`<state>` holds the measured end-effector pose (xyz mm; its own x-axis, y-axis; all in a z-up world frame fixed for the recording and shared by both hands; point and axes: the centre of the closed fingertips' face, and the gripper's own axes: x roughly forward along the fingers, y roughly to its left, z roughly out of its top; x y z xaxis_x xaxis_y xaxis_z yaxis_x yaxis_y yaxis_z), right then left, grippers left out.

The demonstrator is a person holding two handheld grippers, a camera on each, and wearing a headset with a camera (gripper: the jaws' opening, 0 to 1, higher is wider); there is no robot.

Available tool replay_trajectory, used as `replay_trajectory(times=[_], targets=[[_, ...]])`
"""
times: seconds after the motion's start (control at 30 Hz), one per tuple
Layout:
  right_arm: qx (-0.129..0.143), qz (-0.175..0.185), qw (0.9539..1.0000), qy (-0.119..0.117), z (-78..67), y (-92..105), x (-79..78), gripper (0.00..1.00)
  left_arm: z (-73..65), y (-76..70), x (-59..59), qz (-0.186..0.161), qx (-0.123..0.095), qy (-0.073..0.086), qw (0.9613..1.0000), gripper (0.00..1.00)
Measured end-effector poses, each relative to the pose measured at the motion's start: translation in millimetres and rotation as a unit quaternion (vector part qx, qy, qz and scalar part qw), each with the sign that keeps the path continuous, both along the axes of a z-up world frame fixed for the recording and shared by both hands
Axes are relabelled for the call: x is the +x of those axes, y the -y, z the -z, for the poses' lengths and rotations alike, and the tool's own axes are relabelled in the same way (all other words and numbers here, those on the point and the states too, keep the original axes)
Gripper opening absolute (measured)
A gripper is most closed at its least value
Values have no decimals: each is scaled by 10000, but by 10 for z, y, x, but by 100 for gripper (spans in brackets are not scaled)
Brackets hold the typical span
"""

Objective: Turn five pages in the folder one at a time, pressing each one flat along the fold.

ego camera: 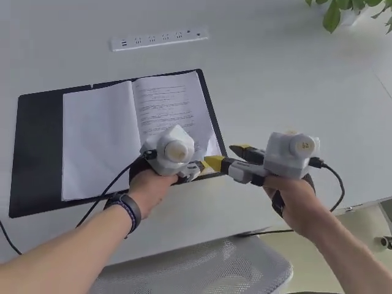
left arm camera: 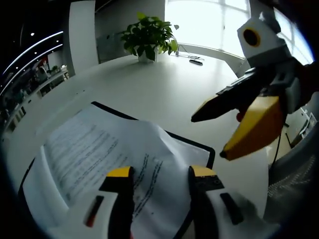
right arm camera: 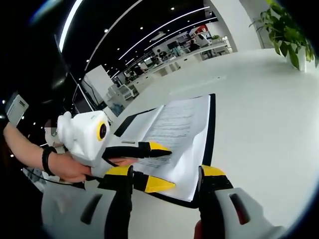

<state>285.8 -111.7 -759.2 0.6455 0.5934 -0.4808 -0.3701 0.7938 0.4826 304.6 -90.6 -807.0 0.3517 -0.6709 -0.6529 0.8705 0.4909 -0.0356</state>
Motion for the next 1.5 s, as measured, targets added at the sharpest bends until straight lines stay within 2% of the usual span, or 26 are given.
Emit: replay_trajectory(times=[0.27,0.6,0.7,0.77,0.87,0.97,1.1,1.33,1.4,1.5], targets=[[174,-77,9997,-174,170,-63,215,47,0,-1,-3,-4,15,-2,10000,44],[504,-71,9980,-369,278,-67,373,38,0,0,-3,-18,-18,-54,10000,44],[906,-44,9949,-451,250,-84,401,30,0,-2,0,-12,-18,-75,10000,44],[861,-52,9952,-456,287,-59,414,24,1,-2,0,-18,-25,-84,10000,44],[846,-78,9952,-487,312,-40,400,19,1,0,-2,-19,-33,-95,9999,44],[942,-47,9944,-472,280,-19,379,14,-1,-2,2,-17,-46,-126,9999,44],[1025,-72,9935,-480,253,21,351,8,-15,2,-13,76,-82,-221,9997,46],[1083,-210,9928,-472,224,-26,260,1,-28,14,-53,126,-162,-378,9991,51],[1051,-270,9930,-461,217,-62,216,0,-35,0,-60,124,-175,-426,9989,51],[836,-410,9944,-494,266,-90,136,0,-53,-24,-93,140,-173,-528,9984,53]])
